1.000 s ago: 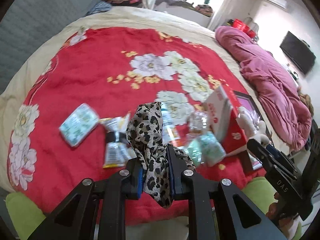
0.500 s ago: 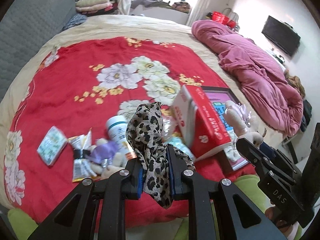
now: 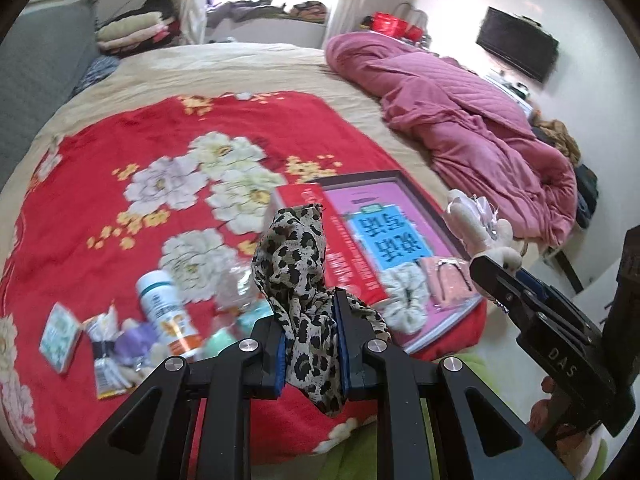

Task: Organize soft objects
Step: 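Lift and carry the leopard scrunchie and plush bunny toward the pink book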

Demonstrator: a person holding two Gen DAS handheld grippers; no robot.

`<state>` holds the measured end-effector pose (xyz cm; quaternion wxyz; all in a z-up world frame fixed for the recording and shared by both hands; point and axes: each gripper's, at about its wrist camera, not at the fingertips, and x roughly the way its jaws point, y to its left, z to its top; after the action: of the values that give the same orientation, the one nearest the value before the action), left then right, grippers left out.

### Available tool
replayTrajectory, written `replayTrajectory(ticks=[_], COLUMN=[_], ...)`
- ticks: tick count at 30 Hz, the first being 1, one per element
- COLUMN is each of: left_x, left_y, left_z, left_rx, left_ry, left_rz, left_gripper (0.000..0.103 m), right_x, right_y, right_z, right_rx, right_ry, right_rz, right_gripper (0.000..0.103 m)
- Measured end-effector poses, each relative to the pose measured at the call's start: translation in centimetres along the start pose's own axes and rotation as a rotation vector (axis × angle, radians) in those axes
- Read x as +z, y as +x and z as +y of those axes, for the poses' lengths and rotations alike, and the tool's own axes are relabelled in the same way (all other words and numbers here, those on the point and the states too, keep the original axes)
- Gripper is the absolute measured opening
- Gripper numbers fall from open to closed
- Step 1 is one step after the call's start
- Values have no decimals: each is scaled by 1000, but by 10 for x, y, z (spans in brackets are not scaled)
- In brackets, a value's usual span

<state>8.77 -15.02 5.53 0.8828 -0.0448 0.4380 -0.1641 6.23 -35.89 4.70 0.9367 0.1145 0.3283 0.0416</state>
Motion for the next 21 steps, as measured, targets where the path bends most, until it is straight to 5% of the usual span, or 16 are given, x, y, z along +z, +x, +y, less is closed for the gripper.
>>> replayTrajectory(ticks=[21], left_x=[19], left_y=[47], left_z=[-87], left_rx=[-125], left_ry=[134], left_rz=[51], left_gripper=[20], right_x=[11], right_y=[-22], right_z=[-57], right_rx=[-102], right_ry=[62], right_rz=[-59], right_gripper=[47])
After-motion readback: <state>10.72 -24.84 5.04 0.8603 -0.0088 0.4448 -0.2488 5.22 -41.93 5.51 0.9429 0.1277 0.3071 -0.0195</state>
